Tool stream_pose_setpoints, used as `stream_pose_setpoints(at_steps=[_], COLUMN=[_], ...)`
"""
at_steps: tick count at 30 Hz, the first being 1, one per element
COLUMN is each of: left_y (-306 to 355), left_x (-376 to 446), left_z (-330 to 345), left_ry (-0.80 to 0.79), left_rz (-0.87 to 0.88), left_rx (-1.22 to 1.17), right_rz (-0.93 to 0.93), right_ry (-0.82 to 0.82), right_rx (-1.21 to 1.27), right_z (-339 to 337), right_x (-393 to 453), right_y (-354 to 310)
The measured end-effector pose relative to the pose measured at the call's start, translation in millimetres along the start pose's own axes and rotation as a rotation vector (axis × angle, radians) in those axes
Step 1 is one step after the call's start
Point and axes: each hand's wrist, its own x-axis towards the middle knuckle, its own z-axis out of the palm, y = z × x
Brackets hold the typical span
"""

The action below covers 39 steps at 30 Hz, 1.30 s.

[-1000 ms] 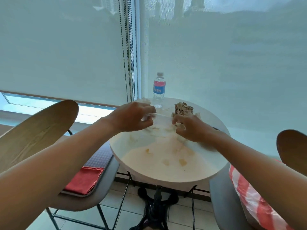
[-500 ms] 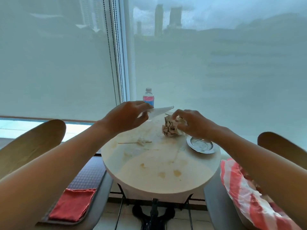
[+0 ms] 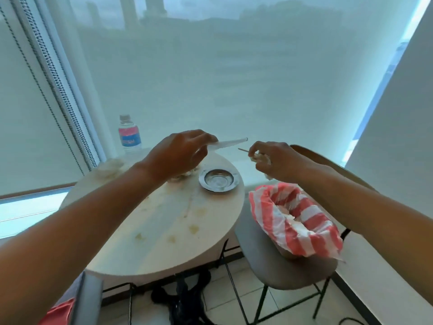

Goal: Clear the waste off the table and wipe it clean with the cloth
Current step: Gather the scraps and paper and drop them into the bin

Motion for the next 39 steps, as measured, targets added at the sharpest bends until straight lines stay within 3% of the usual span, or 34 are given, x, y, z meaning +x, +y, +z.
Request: stream_pose_setpoints(at_steps=[5, 16, 25, 32, 39], left_y=[29, 98, 126, 128, 120], left_x=[43, 132, 168, 171, 157], left_z=[53, 199, 305, 368, 414], left_ry=[-0.017, -0.216, -0.535, -0.731, -1.181], left_rz=[0.058, 0.077, 0.046, 0.198, 0.289], left_rx=[-0.056, -0.172, -0.040, 0.102, -0.013], right_rz=[0.101, 0.169, 0.245, 0.347, 0.437], right_ry=[0.003, -0.189, -0.286, -0.283, -0.355], right_rx=[-0.038, 0.007, 0.073, 0.076, 0.114], right_z=[-10, 13, 60, 106, 145], right_x=[-29, -72, -78, -73, -68], right_y=[67, 209, 264, 281, 283])
